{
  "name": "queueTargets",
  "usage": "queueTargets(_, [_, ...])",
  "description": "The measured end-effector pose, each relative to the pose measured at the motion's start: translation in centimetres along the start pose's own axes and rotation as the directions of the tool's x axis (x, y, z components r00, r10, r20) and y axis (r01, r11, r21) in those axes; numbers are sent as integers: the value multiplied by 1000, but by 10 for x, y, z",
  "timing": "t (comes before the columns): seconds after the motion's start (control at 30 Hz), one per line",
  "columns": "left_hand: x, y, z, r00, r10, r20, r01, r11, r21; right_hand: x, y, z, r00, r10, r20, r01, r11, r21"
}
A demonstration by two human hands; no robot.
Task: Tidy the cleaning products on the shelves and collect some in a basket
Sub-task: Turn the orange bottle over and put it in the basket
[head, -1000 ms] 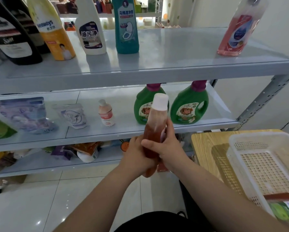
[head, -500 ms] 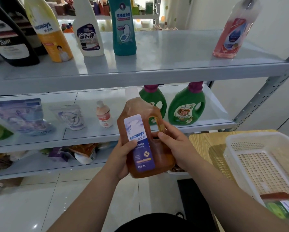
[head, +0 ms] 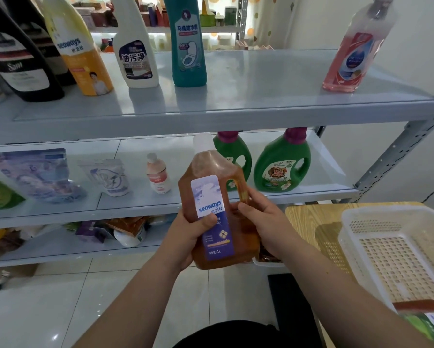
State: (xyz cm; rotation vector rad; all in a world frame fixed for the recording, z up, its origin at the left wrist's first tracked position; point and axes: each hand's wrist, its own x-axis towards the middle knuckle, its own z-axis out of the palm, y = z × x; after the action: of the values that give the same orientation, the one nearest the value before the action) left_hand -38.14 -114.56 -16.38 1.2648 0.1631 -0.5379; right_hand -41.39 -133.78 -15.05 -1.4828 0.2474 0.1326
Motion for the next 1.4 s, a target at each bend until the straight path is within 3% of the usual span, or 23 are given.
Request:
queueTargets(0.17, [-2,7,5,991,123,-62,-102,959,266,4,5,-1,999,33,-4,-33,999,19])
queueTargets(0.37, [-7,14,7,977,201,-65,-167,924,345,5,0,0,1000,2,-4,-2,999,-47])
queueTargets(0.47, [-10,19,6,958,275,-77,-201,841,503,11,-25,-2,984,-155,-85,135,969,-207])
queueTargets(0.53, [-13,23,2,931,358,-65,-226,710,667,15,-58,-5,931,-317,-181,261,925,-276])
queueTargets(0.63, [-17,26,-4,869,494,21,-295,484,824,19,-112,-4,881,-459,-118,341,787,-515])
queueTargets(0.7, [-19,29,-5,826,557,92,-329,343,880,26,-133,1,895,-446,-8,289,593,-751])
queueTargets(0.8, [-20,34,-6,797,592,123,-341,272,900,31,-147,10,892,-451,4,197,382,-903])
queueTargets(0.87, [-21,39,-12,814,565,137,-356,296,886,27,-148,17,843,-537,41,248,319,-915])
queueTargets(0.97, [-22,49,-28,878,448,167,-376,432,820,18,-144,23,708,-687,162,444,256,-859])
queueTargets(1.1, [-25,53,-43,922,331,201,-366,571,735,17,-137,30,551,-784,285,621,156,-768])
queueTargets(1.17, [-26,51,-47,930,303,205,-357,625,694,20,-134,36,511,-813,279,643,146,-752])
queueTargets(1.27, [-25,53,-51,939,280,201,-343,704,622,24,-130,42,549,-809,208,639,246,-729])
queueTargets(1.4, [-23,64,-52,944,290,160,-329,772,544,14,-116,54,748,-662,52,583,617,-529])
